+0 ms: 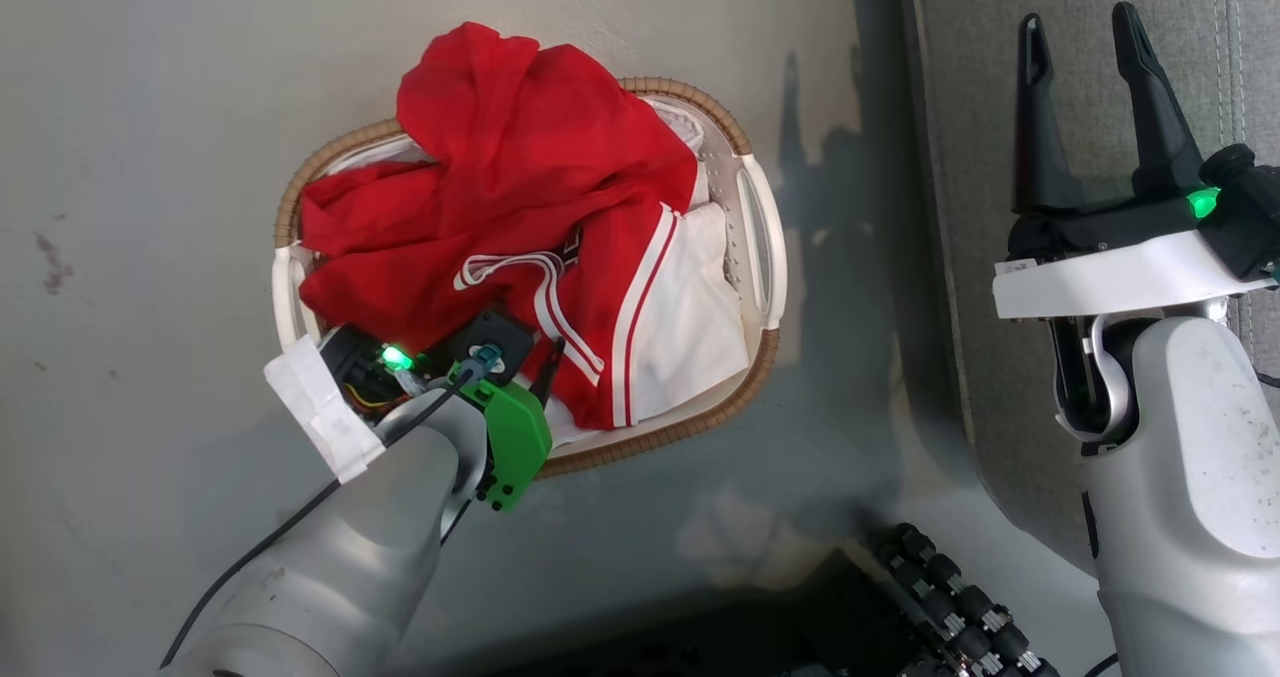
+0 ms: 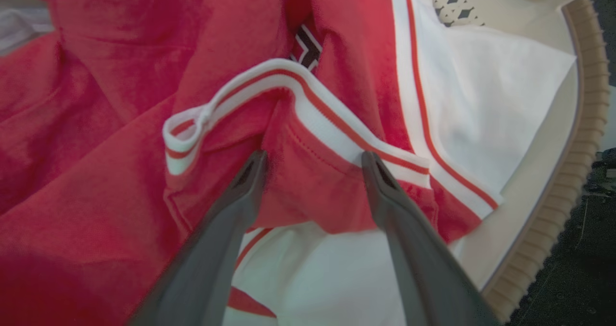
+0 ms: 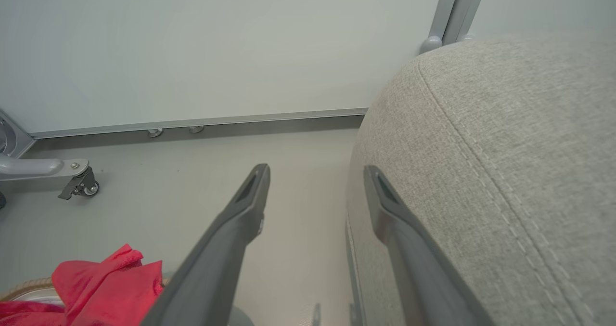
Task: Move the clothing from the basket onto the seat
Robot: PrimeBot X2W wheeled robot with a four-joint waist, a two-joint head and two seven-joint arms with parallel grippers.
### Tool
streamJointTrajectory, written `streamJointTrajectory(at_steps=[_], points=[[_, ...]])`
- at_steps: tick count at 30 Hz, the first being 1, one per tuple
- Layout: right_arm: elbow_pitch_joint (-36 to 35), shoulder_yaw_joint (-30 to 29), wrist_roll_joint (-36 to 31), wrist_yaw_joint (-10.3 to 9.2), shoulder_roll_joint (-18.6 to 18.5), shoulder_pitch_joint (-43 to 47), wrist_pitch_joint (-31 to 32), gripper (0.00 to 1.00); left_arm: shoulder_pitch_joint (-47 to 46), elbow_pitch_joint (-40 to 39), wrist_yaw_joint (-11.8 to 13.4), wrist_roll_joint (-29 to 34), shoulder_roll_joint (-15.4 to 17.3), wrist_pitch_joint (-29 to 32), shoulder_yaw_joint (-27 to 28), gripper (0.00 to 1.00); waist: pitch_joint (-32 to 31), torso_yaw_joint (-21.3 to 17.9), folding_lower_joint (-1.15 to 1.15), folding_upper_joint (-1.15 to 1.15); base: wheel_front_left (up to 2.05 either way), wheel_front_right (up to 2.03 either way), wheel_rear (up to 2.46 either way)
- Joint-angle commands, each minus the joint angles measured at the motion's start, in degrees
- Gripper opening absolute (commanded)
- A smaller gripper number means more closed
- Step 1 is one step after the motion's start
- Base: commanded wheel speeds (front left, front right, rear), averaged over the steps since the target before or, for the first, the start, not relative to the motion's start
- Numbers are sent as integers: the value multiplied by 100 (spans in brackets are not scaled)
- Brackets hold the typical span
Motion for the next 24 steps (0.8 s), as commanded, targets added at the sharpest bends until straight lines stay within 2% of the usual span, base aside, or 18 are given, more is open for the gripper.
streamJointTrajectory(at_steps=[1,7,8,10,12,24], points=[[-19,6,49,-2,-19,-68,-28,100,-112,69,-6,-21,61,-14,23,100,125,-115,0,0,0,0,0],[-14,73,107,-2,-20,-80,-28,100,-192,309,36,-46,69,45,5,100,205,-200,0,0,0,0,0],[-10,78,113,-3,-20,-81,-28,100,-193,333,35,-70,67,80,9,92,208,-206,0,0,0,0,0],[3,88,130,-2,-19,-88,-28,100,-186,371,33,-122,60,142,24,40,214,-217,0,0,0,0,0],[18,102,148,-3,-20,-92,-28,100,-165,403,29,-156,51,181,11,2,219,-227,0,0,0,0,0],[145,-1,57,-3,-20,1,-28,100,4,310,4,-295,16,28,-27,0,24,-118,0,0,0,0,0]])
